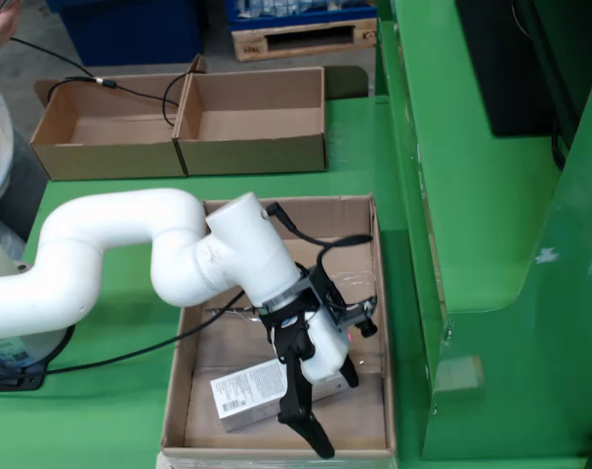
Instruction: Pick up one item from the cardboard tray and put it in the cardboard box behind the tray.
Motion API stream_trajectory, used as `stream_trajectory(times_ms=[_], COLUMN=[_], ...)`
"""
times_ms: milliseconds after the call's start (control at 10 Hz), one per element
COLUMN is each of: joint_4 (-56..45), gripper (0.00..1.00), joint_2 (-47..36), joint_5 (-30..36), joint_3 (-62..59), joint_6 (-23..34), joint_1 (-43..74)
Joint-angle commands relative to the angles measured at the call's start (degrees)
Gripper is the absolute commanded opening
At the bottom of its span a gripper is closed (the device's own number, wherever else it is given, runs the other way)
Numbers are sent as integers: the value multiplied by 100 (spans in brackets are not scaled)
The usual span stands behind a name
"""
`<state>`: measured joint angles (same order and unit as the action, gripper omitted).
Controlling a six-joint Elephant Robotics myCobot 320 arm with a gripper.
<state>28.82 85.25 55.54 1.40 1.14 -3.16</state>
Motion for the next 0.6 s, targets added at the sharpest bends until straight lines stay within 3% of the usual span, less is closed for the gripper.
stream_trajectory(times_ms=[0,100,200,500], joint_4=[-648,-2924,-3418,-3418], gripper=[100,100,100,100], joint_2=[-251,-993,-1160,-1160], joint_5=[3038,5032,5224,5224], joint_3=[-140,-140,-140,-140], joint_6=[-500,-303,-130,-130], joint_1=[625,947,971,971])
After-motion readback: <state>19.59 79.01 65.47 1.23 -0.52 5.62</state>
